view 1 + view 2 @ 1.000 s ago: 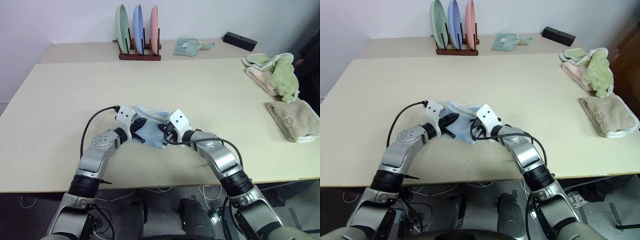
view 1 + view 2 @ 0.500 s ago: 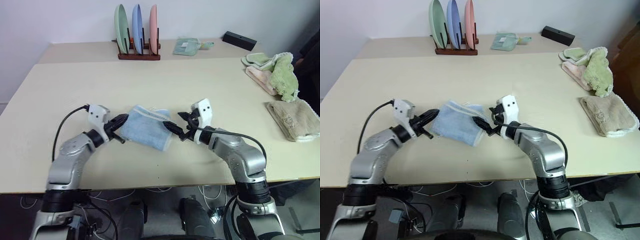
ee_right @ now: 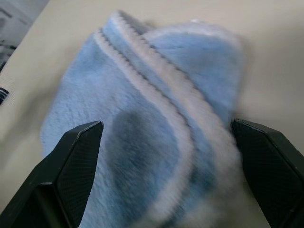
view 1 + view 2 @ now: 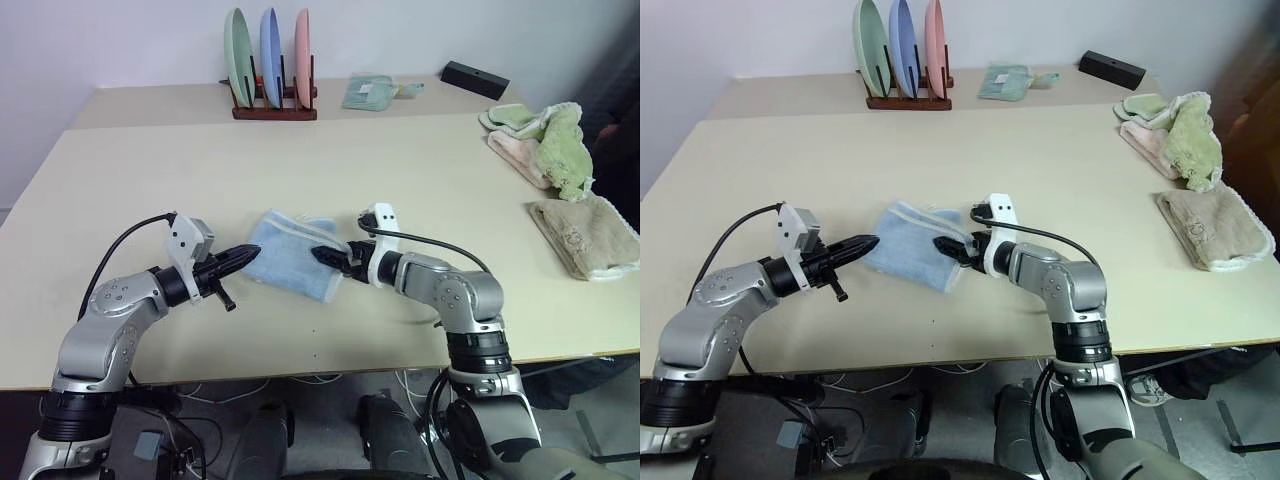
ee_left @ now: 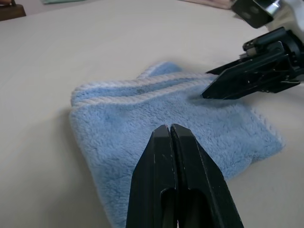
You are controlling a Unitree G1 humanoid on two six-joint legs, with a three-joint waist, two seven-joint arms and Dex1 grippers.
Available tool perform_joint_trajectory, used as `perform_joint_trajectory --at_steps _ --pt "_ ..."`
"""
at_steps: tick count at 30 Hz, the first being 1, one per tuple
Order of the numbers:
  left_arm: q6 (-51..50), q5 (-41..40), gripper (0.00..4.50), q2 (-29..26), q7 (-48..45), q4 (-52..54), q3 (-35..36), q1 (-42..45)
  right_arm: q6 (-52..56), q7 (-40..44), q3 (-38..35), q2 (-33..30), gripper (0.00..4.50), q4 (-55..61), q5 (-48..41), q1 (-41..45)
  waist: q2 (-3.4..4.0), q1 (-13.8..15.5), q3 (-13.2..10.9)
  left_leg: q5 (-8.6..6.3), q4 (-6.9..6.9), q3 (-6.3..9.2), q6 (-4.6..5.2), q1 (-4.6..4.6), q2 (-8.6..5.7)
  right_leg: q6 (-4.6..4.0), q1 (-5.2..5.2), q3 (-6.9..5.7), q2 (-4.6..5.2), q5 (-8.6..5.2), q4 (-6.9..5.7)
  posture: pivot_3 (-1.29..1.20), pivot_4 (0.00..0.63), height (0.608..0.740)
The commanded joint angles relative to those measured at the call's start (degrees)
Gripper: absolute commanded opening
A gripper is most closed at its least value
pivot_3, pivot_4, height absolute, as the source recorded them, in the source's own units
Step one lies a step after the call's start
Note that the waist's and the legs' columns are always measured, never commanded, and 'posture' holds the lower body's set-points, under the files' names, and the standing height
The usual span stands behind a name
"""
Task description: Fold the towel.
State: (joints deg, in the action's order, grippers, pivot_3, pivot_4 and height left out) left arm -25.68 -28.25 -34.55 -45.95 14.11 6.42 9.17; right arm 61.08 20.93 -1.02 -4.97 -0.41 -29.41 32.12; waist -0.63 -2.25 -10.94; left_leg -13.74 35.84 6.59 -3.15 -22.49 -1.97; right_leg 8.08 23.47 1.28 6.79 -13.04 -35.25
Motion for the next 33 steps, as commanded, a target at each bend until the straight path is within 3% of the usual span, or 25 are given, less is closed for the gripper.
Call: perform_joint_trajectory --at_steps 1,7,11,18,21,30,33 --pt "-0.02 -0.75 0.0 0.22 0.86 2.87 1.01 -0.52 -2.18 1.19 1.25 1.47 3.03 -1.32 -0.04 1.93 0.0 -0.22 0.0 0.0 -0.01 0.0 0.0 0.0 0.0 0.0 0.01 0.0 0.0 0.0 0.0 0.0 0.15 0.74" --pt "-0.25 -0.8 0.0 0.71 2.02 4.29 1.04 -1.68 -4.11 0.4 -0.07 1.68 0.06 -0.67 -0.5 1.95 0.0 -0.24 0.0 0.0 -0.04 0.0 0.0 -0.01 0.0 0.01 0.03 0.01 0.0 0.0 0.01 0.0 0.15 0.74" --pt "0.09 -0.54 0.0 1.2 2.6 4.44 0.71 -1.74 -4.8 -1.94 -6.53 0.64 0.06 4.87 -3.36 1.55 0.02 -0.07 -0.01 0.0 -0.04 0.0 0.0 -0.02 -0.01 0.01 0.02 0.0 0.0 0.0 0.01 0.0 0.15 0.74" --pt "0.42 0.09 0.0 3.46 2.2 1.73 -2.26 1.71 -2.18 -18.09 -32.09 -5.27 0.06 15.58 -9.87 -0.65 0.02 1.48 -0.02 0.0 -0.02 -0.01 0.0 -0.06 -0.02 0.01 0.01 0.0 0.02 0.0 0.08 0.0 0.15 0.74" --pt "0.89 0.63 0.0 5.03 1.41 -0.56 -4.4 4.22 -0.11 -26.53 -42.51 -4.4 0.06 16.84 -13.36 -3.32 0.01 1.52 -0.01 0.0 -0.04 -0.01 0.0 -0.05 -0.01 0.0 -0.01 -0.02 0.02 0.0 0.07 0.0 0.15 0.74" --pt "2.06 1.98 0.0 7.41 -0.54 -4.4 -7.38 8.19 -0.5 -42.46 -52.0 0.87 0.06 19.46 -17.55 -8.93 0.27 -0.03 -0.02 0.01 -0.12 -0.06 0.02 -0.01 0.0 -0.01 0.03 0.04 0.01 -0.01 0.03 0.0 0.15 0.74" --pt "2.48 2.47 0.0 7.74 -1.01 -5.07 -7.81 8.42 -1.07 -44.3 -52.64 0.64 0.06 19.85 -19.62 -10.0 0.28 -0.01 -0.02 0.01 -0.14 -0.05 0.03 -0.01 0.01 -0.01 0.03 0.03 0.01 -0.02 0.04 0.0 0.15 0.74"
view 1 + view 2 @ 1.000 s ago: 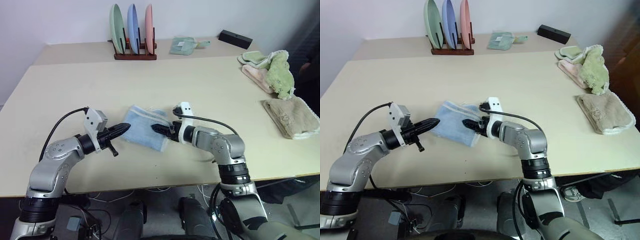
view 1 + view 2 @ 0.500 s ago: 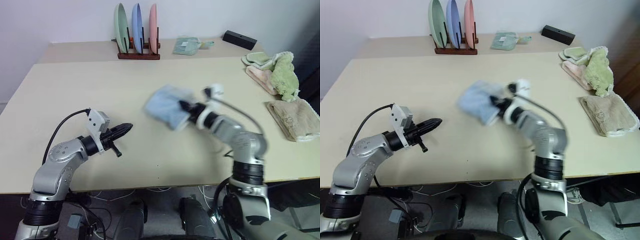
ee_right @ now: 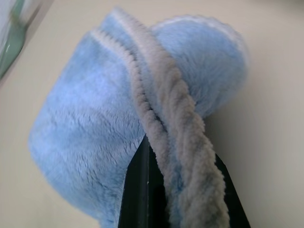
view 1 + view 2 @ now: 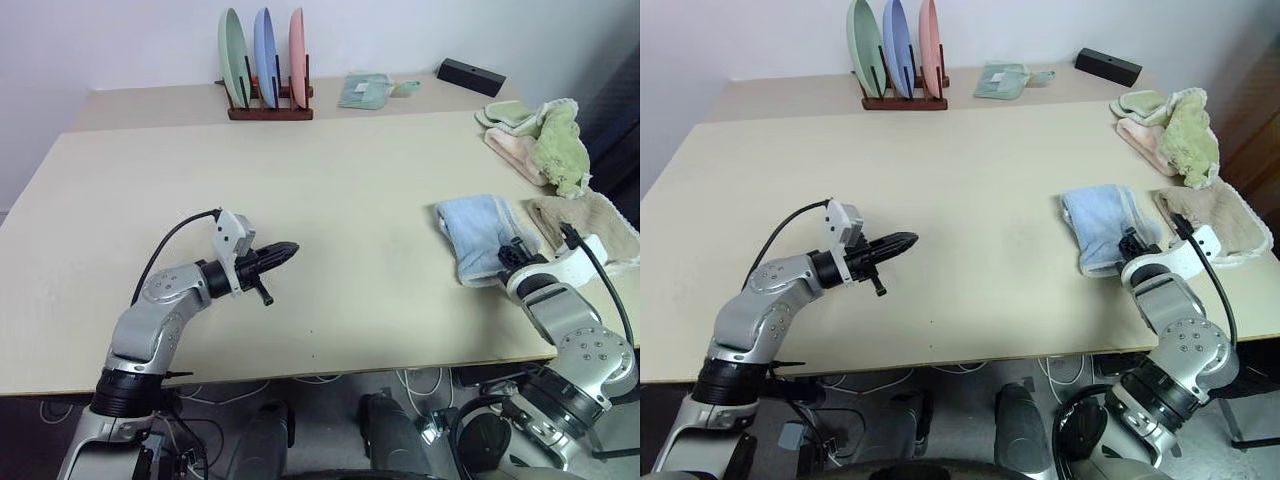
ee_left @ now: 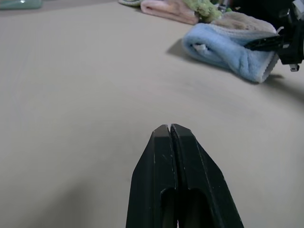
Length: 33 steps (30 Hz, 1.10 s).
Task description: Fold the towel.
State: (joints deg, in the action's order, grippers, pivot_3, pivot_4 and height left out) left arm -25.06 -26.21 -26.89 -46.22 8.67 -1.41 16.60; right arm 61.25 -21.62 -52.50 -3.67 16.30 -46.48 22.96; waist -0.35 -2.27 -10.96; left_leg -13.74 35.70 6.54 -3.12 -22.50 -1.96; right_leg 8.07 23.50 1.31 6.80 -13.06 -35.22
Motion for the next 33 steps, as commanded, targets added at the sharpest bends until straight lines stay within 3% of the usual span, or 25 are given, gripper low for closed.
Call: perform_joint_trajectory --at_steps 1,3,6,11,17,22,26,29,33 --pt "2.03 0.55 0.0 0.16 -0.84 0.2 -0.08 1.0 -0.93 -1.81 -0.8 -0.96 0.06 3.41 -3.35 -1.35 0.0 0.06 0.0 0.0 0.0 -0.01 0.0 0.0 0.0 0.0 0.0 0.0 0.0 0.0 0.02 0.0 0.15 0.74" --pt "2.24 0.77 0.0 0.35 -0.93 0.17 -0.28 0.89 -0.35 -1.87 -0.31 -1.57 0.06 3.72 -5.37 -2.16 0.0 0.06 0.0 0.0 0.0 0.0 0.0 0.0 0.0 -0.01 -0.02 0.0 0.0 -0.01 0.03 0.0 0.15 0.74" --pt "2.21 0.84 0.0 0.65 -0.92 0.32 -0.19 0.64 -0.7 -0.62 0.25 -3.28 1.0 4.83 -9.52 -2.99 0.01 0.02 0.0 0.0 0.01 0.0 0.0 0.0 0.0 -0.05 -0.02 0.0 0.0 -0.03 0.03 0.0 0.15 0.74" --pt "2.65 1.08 0.0 0.55 -1.22 0.72 0.4 -0.75 -4.14 6.09 9.29 -15.44 3.41 9.85 -0.76 -10.39 0.03 0.13 -0.02 0.0 0.0 -0.01 0.0 -0.02 -0.01 -0.14 -0.02 0.0 0.01 -0.11 0.06 0.0 0.15 0.74" --pt "4.81 2.3 0.0 0.18 -0.44 -1.44 2.05 -0.77 -9.77 13.37 13.77 -26.27 3.41 12.37 8.36 -19.34 0.0 0.22 -0.02 0.0 0.02 -0.03 0.01 -0.01 -0.01 -0.14 -0.06 0.0 0.01 -0.12 0.09 0.0 0.15 0.74" --pt "13.85 6.03 0.0 -1.62 4.7 -10.38 8.83 2.3 -19.93 33.23 25.74 -38.75 3.41 19.25 13.15 -22.07 0.07 -0.33 -0.1 0.0 0.05 -0.08 0.01 0.01 0.02 -0.12 -0.03 0.02 0.0 -0.14 0.09 0.0 0.15 0.74" --pt "15.15 5.65 0.0 -4.85 3.51 -10.35 11.85 -0.65 -24.68 43.09 34.17 -39.16 3.41 17.91 13.29 -22.28 -0.34 0.03 -0.02 -0.02 -0.04 -0.02 0.01 0.05 0.18 0.0 -0.08 -0.09 -0.11 -0.19 0.1 0.0 0.15 0.74" --pt "14.08 3.95 0.0 -6.0 2.38 -7.78 13.34 -5.66 -29.63 49.08 40.0 -36.12 3.41 13.74 14.36 -23.1 -0.35 0.46 -0.05 -0.03 -0.04 -0.06 0.02 -0.02 0.1 -0.03 -0.09 -0.06 -0.01 -0.17 0.24 0.0 0.15 0.74" --pt "10.93 4.0 0.0 -5.45 4.94 -3.34 13.61 -12.12 -34.01 54.93 42.34 -35.4 3.41 7.38 16.21 -21.74 -0.43 1.66 -0.11 -0.03 0.0 -0.06 0.02 -0.06 0.02 -0.19 -0.09 -0.04 0.07 -0.26 0.25 0.0 0.15 0.74"
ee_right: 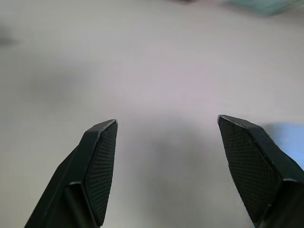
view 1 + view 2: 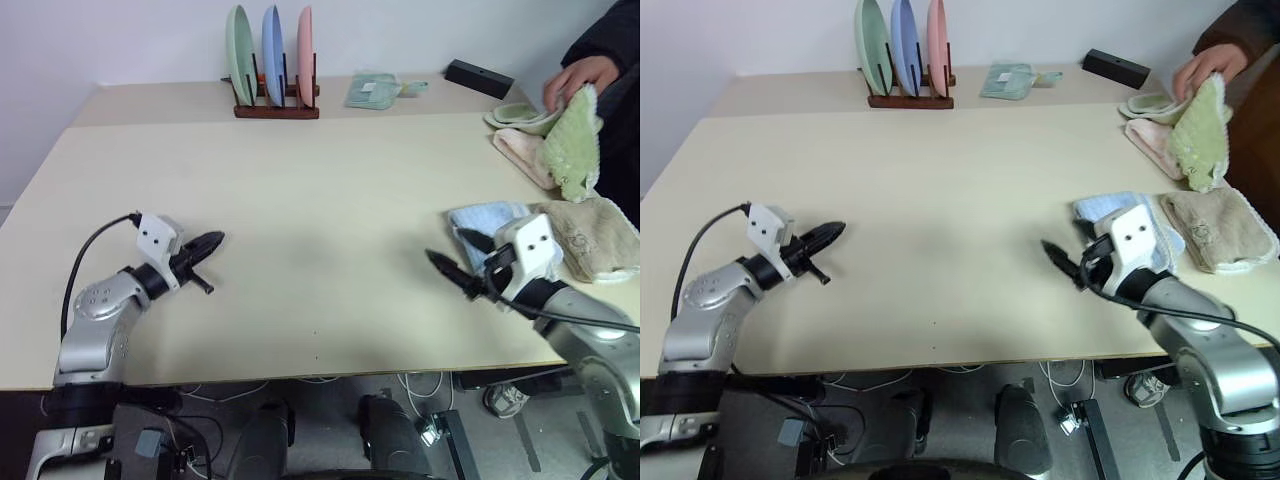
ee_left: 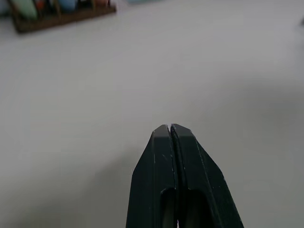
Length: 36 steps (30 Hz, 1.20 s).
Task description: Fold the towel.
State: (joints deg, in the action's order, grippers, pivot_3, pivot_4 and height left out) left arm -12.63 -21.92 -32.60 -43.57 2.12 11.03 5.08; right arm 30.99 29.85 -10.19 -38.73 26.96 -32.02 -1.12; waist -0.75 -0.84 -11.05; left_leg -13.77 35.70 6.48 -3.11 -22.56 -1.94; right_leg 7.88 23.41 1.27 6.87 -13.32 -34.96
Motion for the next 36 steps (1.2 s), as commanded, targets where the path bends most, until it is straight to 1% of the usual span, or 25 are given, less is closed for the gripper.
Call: perform_joint_trajectory --at_steps 1,3,6,7,10,12,14,17,24,36 --pt "-2.24 -0.17 0.0 0.86 4.06 2.84 1.73 -0.65 -4.8 4.51 0.94 -1.03 3.41 -4.88 3.28 3.24 -0.04 0.45 -0.04 0.0 0.03 0.01 0.0 0.0 0.0 -0.04 0.0 -0.01 0.0 0.0 -0.01 0.0 0.15 0.74" --pt "-0.95 -0.25 0.0 1.58 5.83 6.98 3.42 -3.76 -2.6 3.82 -2.8 -0.13 3.41 -6.78 0.05 4.99 -0.05 0.42 -0.04 0.01 0.18 0.05 -0.01 -0.02 0.0 -0.13 0.0 -0.05 -0.01 0.04 -0.06 0.0 0.15 0.74" --pt "-4.73 -1.49 0.0 1.27 8.2 11.0 5.1 -6.62 -3.67 6.12 -2.87 -1.52 3.41 -6.97 1.54 4.5 -0.05 0.35 -0.04 0.0 0.21 0.05 -0.02 -0.03 0.02 -0.15 -0.03 -0.04 -0.02 0.05 -0.06 0.0 0.15 0.74" --pt "-5.01 -2.02 0.0 0.64 7.62 12.87 5.4 -7.17 -4.47 7.04 -2.32 -2.26 3.41 -7.04 2.62 5.17 -0.05 0.29 -0.04 0.0 0.17 0.06 -0.02 -0.03 0.02 -0.13 -0.02 -0.05 -0.02 0.04 -0.06 0.0 0.15 0.74" --pt "-7.0 -2.22 0.0 0.23 9.58 14.82 5.47 -4.6 -4.41 7.76 -2.5 -2.31 3.41 -11.21 2.98 9.9 -0.03 0.22 -0.05 0.0 0.13 0.05 -0.02 -0.01 0.02 -0.12 0.01 -0.05 -0.03 0.04 -0.07 0.0 0.15 0.74" --pt "-8.19 -2.41 0.0 0.5 10.72 16.31 5.24 -4.22 -4.87 8.05 -2.26 -1.99 3.41 -12.09 3.68 10.68 -0.05 0.22 -0.04 0.0 0.21 0.05 -0.02 -0.01 0.02 -0.14 -0.02 -0.05 -0.04 0.05 -0.09 0.0 0.15 0.74" --pt "-8.34 -1.47 0.0 -0.12 10.19 17.94 3.58 -4.25 -5.38 8.03 -1.54 -1.24 3.41 -11.35 4.36 10.29 -0.05 0.23 -0.04 0.0 0.19 0.04 -0.02 -0.01 0.02 -0.12 -0.04 -0.04 -0.04 0.04 -0.08 0.0 0.15 0.74" --pt "-8.42 -0.75 0.0 -0.56 10.28 17.86 3.2 -3.57 -5.8 7.62 -0.95 -0.09 3.41 -10.54 5.21 9.66 -0.05 0.23 -0.04 -0.01 0.15 0.04 -0.01 -0.02 0.01 -0.04 -0.01 -0.04 -0.04 0.03 -0.08 0.0 0.15 0.74" --pt "-8.15 0.18 0.0 -0.91 10.38 15.22 2.51 0.02 -8.62 8.71 0.03 0.29 3.41 -14.64 7.8 11.86 -0.04 0.18 -0.04 0.0 0.22 0.04 -0.01 -0.01 0.01 -0.09 -0.04 -0.04 -0.04 0.03 -0.1 0.0 0.15 0.74" --pt "-8.25 2.1 0.0 0.98 11.99 13.34 -0.71 4.3 -12.79 11.53 -0.61 -0.95 3.41 -21.96 10.91 14.66 -0.04 0.21 -0.04 0.0 0.23 0.04 -0.02 0.01 0.0 -0.01 -0.06 -0.04 -0.04 0.07 -0.13 0.0 0.15 0.74"
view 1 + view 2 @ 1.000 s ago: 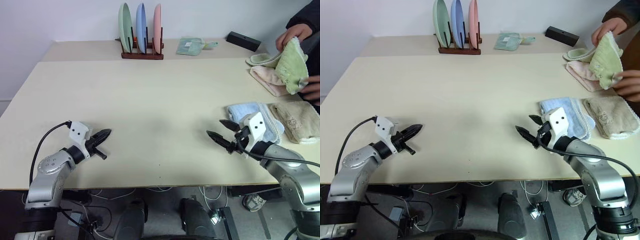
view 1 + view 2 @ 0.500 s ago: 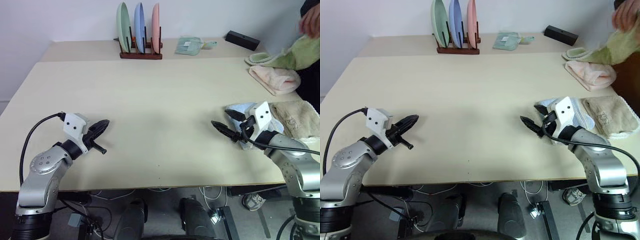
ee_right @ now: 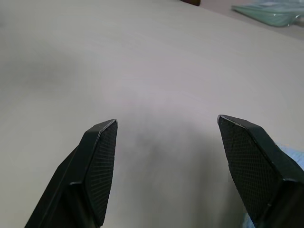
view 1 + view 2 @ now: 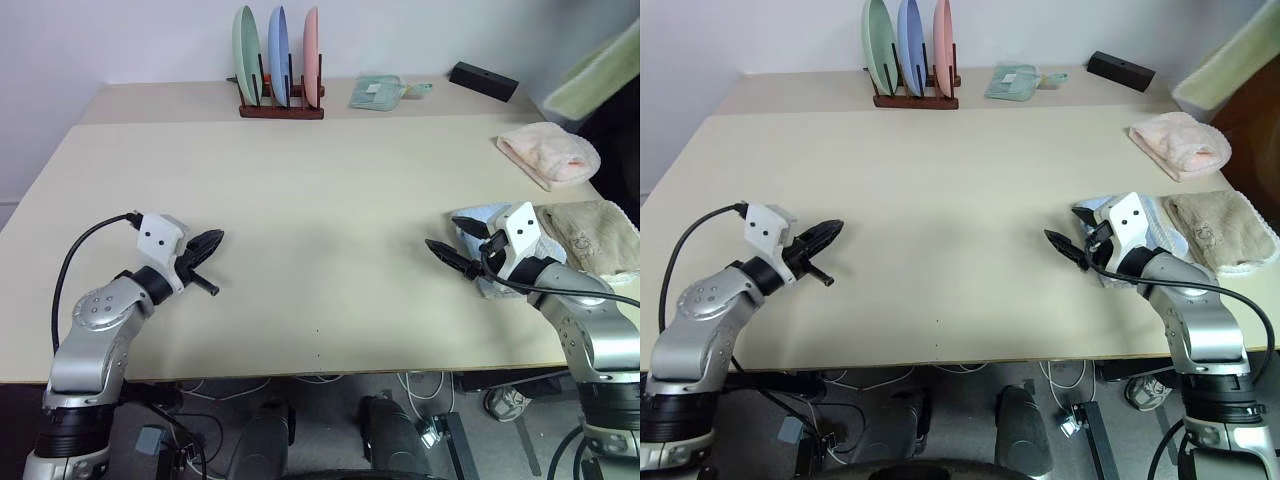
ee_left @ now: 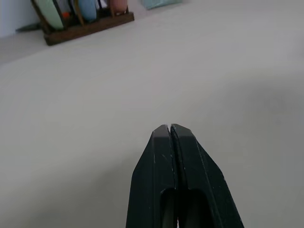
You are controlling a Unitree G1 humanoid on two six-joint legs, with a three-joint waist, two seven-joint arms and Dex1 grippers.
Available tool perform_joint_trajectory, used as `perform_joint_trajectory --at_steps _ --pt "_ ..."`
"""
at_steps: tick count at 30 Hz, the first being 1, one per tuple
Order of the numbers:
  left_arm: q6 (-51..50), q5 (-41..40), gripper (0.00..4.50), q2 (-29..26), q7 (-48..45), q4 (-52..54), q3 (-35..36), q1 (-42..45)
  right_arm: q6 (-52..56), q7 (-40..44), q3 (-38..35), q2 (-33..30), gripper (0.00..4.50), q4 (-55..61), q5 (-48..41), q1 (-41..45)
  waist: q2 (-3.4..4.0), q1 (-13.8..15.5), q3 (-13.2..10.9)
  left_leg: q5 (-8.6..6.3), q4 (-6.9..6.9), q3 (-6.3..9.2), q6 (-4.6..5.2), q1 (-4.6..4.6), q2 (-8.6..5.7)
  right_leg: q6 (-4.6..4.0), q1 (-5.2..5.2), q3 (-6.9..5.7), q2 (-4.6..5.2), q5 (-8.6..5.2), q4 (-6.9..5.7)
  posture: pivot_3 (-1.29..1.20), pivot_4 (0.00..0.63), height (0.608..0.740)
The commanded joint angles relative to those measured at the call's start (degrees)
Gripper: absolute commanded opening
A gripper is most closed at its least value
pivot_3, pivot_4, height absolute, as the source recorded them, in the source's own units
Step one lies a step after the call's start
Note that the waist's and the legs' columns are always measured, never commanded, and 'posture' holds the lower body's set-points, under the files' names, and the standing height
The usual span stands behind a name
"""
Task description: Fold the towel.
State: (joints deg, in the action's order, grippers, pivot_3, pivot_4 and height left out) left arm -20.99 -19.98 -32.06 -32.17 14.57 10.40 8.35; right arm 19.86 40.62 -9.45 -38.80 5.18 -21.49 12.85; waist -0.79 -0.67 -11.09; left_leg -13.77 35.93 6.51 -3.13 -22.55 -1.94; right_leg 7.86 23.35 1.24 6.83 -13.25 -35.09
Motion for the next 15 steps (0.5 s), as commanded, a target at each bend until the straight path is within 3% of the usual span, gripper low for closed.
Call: perform_joint_trajectory --at_steps 1,15 --pt "0.13 0.28 0.0 0.82 0.76 0.82 -0.41 1.08 -1.72 0.87 -1.45 -1.2 3.41 -0.18 0.74 0.32 0.0 0.0 0.0 0.0 0.0 0.0 0.0 0.0 0.0 0.12 0.0 0.0 0.0 0.06 0.0 0.0 0.15 0.74" --pt "1.66 2.04 0.0 4.89 2.82 0.04 -2.44 0.49 -0.46 1.24 -2.44 -3.31 3.41 -1.29 1.45 1.95 0.0 -0.04 0.0 0.0 0.02 0.0 0.0 0.02 -0.01 0.13 0.0 0.01 0.0 0.07 -0.03 0.0 0.15 0.74"
